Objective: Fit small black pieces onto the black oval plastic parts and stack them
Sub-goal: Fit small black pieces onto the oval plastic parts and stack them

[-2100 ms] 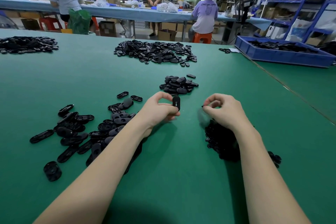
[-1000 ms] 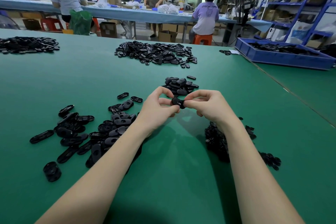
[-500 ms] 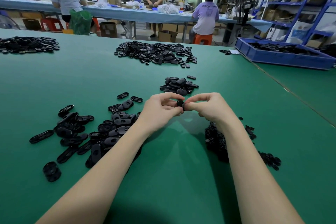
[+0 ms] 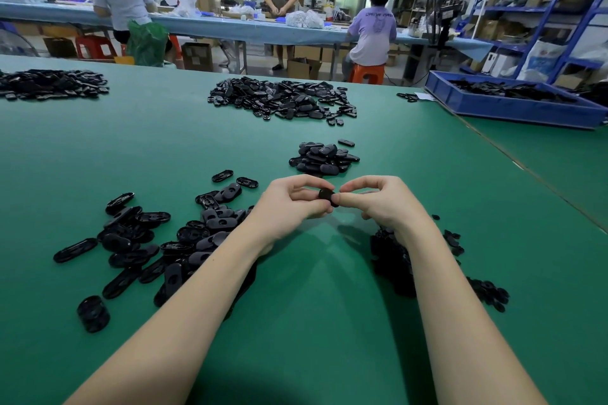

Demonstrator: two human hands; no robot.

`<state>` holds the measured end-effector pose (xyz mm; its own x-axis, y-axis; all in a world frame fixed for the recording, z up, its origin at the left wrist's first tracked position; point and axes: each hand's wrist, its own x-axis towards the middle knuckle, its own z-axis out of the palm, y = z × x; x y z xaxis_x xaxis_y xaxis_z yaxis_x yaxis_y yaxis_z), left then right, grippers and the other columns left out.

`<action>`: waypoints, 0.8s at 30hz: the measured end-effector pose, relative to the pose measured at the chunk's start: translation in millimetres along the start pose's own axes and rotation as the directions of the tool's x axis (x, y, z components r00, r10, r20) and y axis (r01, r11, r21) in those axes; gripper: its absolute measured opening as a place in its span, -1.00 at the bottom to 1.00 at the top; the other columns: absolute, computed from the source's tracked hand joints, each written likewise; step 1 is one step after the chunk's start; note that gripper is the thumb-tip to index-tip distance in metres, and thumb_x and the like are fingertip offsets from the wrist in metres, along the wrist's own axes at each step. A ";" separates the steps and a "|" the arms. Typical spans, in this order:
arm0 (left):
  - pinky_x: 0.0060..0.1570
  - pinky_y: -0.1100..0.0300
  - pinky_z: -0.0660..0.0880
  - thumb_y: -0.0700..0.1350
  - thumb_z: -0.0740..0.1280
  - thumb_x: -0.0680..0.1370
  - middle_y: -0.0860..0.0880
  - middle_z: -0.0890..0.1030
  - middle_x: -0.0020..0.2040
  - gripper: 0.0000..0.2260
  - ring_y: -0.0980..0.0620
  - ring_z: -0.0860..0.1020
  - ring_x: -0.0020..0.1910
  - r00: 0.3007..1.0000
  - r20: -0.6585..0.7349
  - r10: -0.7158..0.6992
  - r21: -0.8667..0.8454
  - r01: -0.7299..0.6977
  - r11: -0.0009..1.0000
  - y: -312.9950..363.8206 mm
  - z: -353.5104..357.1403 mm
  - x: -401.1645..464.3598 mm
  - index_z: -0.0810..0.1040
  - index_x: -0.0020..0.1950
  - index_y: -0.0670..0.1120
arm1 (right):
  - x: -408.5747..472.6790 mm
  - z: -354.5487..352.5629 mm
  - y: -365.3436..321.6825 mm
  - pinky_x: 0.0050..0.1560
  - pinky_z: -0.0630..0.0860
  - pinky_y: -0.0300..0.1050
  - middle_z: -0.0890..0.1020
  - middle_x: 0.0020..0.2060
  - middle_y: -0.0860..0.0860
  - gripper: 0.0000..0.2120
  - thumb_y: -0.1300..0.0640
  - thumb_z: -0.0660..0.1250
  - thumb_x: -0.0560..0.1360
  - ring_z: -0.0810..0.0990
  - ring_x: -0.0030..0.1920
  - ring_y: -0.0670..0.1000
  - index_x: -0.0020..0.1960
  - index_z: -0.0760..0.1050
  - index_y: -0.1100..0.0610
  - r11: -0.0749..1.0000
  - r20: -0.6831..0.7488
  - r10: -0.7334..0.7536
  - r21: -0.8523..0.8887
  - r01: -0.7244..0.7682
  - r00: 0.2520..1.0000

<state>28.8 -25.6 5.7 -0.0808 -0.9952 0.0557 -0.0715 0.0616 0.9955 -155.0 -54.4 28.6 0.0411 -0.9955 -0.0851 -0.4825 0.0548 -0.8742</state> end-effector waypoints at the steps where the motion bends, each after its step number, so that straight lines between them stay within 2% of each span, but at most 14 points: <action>1: 0.05 0.24 0.61 -0.35 0.45 0.49 -0.13 0.74 -0.12 -0.77 0.01 0.70 -0.11 1.000 0.012 -0.021 -0.048 0.022 0.999 0.8 -1.0 0.3 0.68 0.07 -0.09 | -0.9 -0.3 1.0 -0.56 0.25 -0.35 0.61 -0.42 -0.17 -0.76 -0.12 0.65 0.31 0.42 -0.49 -0.16 -0.13 0.72 -0.04 1.000 0.024 0.003 0.030 -0.004 1.000; 3: 0.00 0.25 0.62 -0.39 0.42 0.50 -0.18 0.73 -0.09 -0.80 -0.02 0.70 -0.11 0.998 0.021 -0.060 -0.131 0.062 0.989 3.1 -0.9 1.3 0.67 0.05 -0.15 | -1.7 -0.6 3.2 -0.52 0.26 -0.34 0.62 -0.43 -0.19 -0.74 -0.15 0.64 0.31 0.40 -0.50 -0.17 -0.13 0.72 -0.04 0.997 0.063 0.000 0.081 -0.005 0.998; 6: -0.11 0.31 0.60 -0.39 0.40 0.53 -0.19 0.73 -0.11 -0.86 0.00 0.70 -0.19 0.995 -0.017 -0.099 -0.192 0.094 0.977 4.8 3.4 1.5 0.63 0.05 -0.23 | 0.3 1.6 4.6 -0.51 0.26 -0.37 0.56 -0.45 -0.15 -0.80 -0.09 0.65 0.32 0.36 -0.50 -0.15 -0.19 0.71 -0.02 0.994 0.075 -0.035 0.110 0.027 0.997; 11: -0.11 0.31 0.61 -0.37 0.39 0.54 -0.24 0.72 -0.06 -0.88 0.03 0.69 -0.23 0.992 -0.058 -0.115 -0.158 0.104 0.982 2.0 3.8 0.9 0.62 0.03 -0.21 | 1.5 6.1 2.5 -0.48 0.29 -0.38 0.58 -0.41 -0.13 -0.90 0.06 0.60 0.40 0.37 -0.52 -0.16 -0.20 0.70 0.02 0.994 0.078 -0.086 0.069 0.081 0.993; 15: -0.05 0.30 0.61 -0.34 0.44 0.52 -0.20 0.73 -0.10 -0.86 0.04 0.69 -0.21 0.993 -0.069 -0.097 -0.089 0.091 0.992 0.5 3.0 2.1 0.62 0.05 -0.21 | 4.4 8.9 2.8 -0.30 0.35 -0.27 0.59 -0.42 -0.17 -0.91 0.07 0.59 0.40 0.45 -0.51 -0.26 -0.22 0.70 0.02 0.994 0.027 -0.110 0.018 0.109 0.994; 17: -0.05 0.31 0.61 -0.34 0.44 0.51 -0.18 0.74 -0.11 -0.86 0.04 0.69 -0.20 0.991 -0.086 -0.099 -0.085 0.092 0.992 -0.7 3.0 2.6 0.63 0.05 -0.21 | 5.2 11.7 2.8 -0.32 0.35 -0.28 0.53 -0.52 -0.22 -0.91 0.07 0.58 0.40 0.43 -0.52 -0.25 -0.22 0.69 0.03 0.992 0.011 -0.126 -0.016 0.126 0.992; 20: -0.07 0.30 0.61 -0.34 0.45 0.51 -0.16 0.74 -0.12 -0.86 0.04 0.71 -0.18 0.990 -0.102 -0.097 -0.087 0.088 0.992 -2.3 3.7 3.4 0.64 0.04 -0.20 | 5.1 13.6 4.4 -0.37 0.35 -0.31 0.51 -0.55 -0.23 -0.91 0.07 0.56 0.42 0.41 -0.53 -0.24 -0.22 0.68 0.04 0.991 0.003 -0.129 -0.026 0.129 0.992; 24: 0.07 0.13 0.61 -0.30 0.48 0.48 -0.10 0.74 -0.14 -0.85 0.01 0.73 -0.12 0.981 -0.179 -0.081 -0.007 0.081 0.997 -5.7 8.4 5.5 0.66 0.01 -0.13 | 5.1 14.2 5.0 -0.49 0.30 -0.43 0.52 -0.56 -0.23 -0.90 0.06 0.57 0.41 0.42 -0.53 -0.25 -0.23 0.67 0.03 0.992 -0.020 -0.124 -0.034 0.123 0.992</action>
<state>20.4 -30.8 -0.3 0.1046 -0.9944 -0.0121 -0.0707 -0.0195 0.9973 -144.8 -58.0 17.0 0.0830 -0.9960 0.0331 -0.5036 -0.0706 -0.8610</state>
